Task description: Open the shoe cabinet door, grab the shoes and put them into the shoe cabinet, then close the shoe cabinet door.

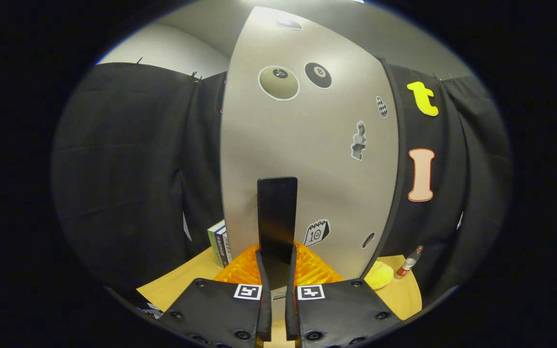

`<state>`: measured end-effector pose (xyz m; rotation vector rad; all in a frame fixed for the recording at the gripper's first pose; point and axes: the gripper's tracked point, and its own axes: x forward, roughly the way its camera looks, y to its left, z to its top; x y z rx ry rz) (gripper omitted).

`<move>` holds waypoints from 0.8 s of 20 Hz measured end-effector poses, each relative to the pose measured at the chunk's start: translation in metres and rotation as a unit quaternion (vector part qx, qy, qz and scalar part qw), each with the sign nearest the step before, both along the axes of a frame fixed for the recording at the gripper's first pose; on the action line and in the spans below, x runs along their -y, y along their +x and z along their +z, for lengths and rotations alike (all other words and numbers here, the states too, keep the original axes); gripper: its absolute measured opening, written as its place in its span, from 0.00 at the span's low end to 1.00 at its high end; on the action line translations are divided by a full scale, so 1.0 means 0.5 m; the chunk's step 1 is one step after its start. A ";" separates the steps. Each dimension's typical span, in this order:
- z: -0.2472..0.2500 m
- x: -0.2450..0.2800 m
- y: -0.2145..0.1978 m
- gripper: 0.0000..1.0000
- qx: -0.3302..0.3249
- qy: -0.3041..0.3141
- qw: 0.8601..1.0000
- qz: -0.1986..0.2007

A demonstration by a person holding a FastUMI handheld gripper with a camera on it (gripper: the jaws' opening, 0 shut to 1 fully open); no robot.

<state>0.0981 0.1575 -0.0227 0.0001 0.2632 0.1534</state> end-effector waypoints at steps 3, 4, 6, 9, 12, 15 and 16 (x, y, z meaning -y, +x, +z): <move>0.002 0.020 -0.013 0.13 -0.004 -0.003 1.000 -0.019; 0.001 0.027 -0.018 0.13 -0.005 -0.004 1.000 -0.026; 0.001 0.040 -0.029 0.12 -0.009 -0.002 0.999 -0.038; 0.002 0.064 -0.045 0.12 -0.015 -0.004 0.998 -0.055; 0.003 0.091 -0.060 0.12 -0.016 -0.004 0.997 -0.080; 0.004 0.120 -0.067 0.12 -0.014 -0.001 0.994 -0.106; 0.003 0.128 -0.069 0.11 -0.013 0.000 0.993 -0.114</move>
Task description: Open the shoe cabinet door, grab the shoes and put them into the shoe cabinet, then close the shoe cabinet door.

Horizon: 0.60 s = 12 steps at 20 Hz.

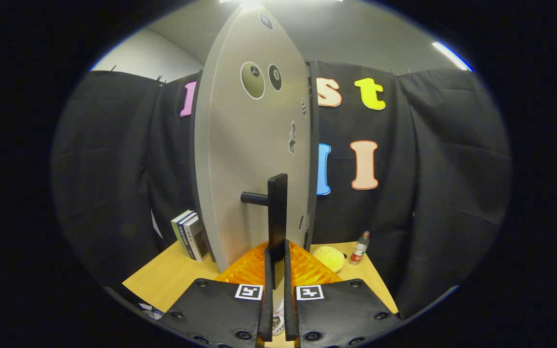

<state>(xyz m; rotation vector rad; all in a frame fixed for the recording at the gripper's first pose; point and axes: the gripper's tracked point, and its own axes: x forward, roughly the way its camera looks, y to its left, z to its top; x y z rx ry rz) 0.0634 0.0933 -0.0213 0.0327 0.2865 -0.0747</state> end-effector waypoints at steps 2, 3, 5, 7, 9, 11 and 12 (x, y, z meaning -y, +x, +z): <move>-0.001 0.027 -0.001 0.11 0.003 0.001 1.000 -0.023; 0.002 0.044 0.000 0.11 0.007 -0.003 0.999 -0.039; 0.004 0.083 -0.006 0.08 0.013 -0.007 0.998 -0.060; 0.003 0.063 -0.002 0.04 0.021 0.037 0.998 -0.037; 0.006 0.052 0.003 0.05 0.026 0.048 0.998 -0.012; 0.005 0.037 -0.003 0.20 0.029 0.047 0.998 0.004; 0.001 0.048 -0.003 0.27 0.026 0.040 0.999 -0.002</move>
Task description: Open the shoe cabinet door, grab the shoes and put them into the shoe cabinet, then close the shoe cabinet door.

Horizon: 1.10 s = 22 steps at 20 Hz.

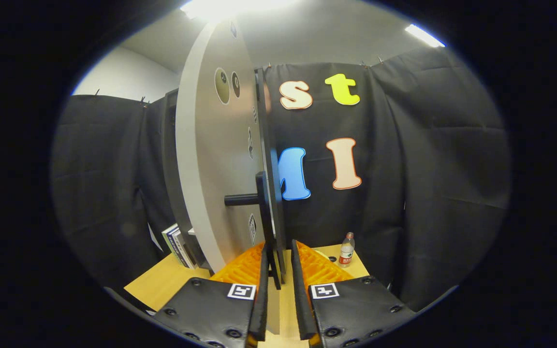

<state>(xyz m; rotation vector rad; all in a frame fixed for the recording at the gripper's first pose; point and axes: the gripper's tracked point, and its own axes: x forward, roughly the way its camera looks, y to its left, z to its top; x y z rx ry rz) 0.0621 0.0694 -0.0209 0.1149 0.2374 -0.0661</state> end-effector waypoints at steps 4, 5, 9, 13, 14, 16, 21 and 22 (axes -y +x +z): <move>-0.025 0.029 -0.040 0.62 -0.029 -0.009 0.999 -0.019; -0.023 0.034 -0.054 0.73 -0.032 -0.009 0.999 -0.024; -0.004 0.045 -0.117 0.89 -0.033 -0.017 0.998 -0.048; 0.026 -0.015 -0.179 0.96 -0.037 -0.021 0.999 -0.028; 0.036 -0.035 -0.195 0.98 -0.036 -0.024 0.999 -0.021; 0.053 -0.086 -0.218 0.98 -0.032 -0.026 0.999 -0.005; 0.052 -0.239 -0.227 0.97 -0.027 0.004 0.998 0.049; 0.043 -0.268 -0.220 0.97 -0.028 0.005 0.998 0.063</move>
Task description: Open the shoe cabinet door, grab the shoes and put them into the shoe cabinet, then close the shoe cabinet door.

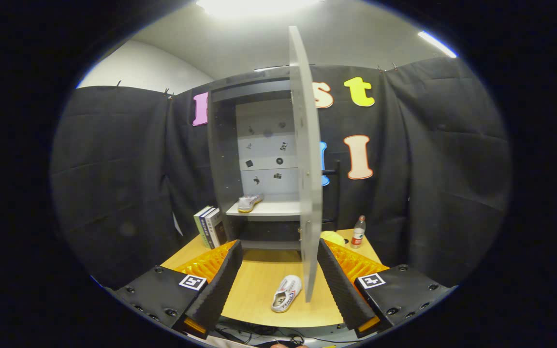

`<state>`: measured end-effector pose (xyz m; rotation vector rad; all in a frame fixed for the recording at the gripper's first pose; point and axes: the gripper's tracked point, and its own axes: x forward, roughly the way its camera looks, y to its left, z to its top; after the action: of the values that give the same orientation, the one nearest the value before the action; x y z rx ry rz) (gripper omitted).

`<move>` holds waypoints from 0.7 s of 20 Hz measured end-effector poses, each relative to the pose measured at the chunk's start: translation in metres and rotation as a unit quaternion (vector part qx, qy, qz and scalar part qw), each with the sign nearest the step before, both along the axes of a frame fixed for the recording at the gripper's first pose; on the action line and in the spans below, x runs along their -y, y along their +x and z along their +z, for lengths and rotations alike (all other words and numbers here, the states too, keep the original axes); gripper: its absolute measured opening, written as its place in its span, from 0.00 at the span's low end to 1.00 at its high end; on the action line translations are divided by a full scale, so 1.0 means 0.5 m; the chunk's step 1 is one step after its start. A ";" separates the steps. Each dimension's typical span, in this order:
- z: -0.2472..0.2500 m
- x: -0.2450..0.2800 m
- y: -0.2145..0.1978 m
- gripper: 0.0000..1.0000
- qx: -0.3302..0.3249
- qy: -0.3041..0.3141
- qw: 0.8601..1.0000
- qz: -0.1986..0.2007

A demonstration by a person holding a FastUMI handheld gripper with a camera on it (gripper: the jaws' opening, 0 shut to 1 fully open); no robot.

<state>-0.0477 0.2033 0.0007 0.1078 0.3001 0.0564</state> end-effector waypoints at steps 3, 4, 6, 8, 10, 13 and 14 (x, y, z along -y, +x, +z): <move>-0.028 -0.086 0.029 0.98 -0.002 0.020 0.999 0.026; -0.053 -0.113 0.039 0.98 -0.010 0.031 0.999 0.035; -0.114 -0.151 0.065 0.98 -0.038 0.042 0.997 0.044; -0.164 -0.184 0.088 0.98 -0.059 0.069 0.995 0.044; -0.212 -0.217 0.113 0.98 -0.082 0.096 0.991 0.040; -0.317 -0.225 0.141 0.98 -0.130 0.087 0.987 0.020; -0.356 -0.234 0.152 0.98 -0.144 0.086 0.986 0.018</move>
<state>0.0283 0.3202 -0.1772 0.2844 0.5873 0.1024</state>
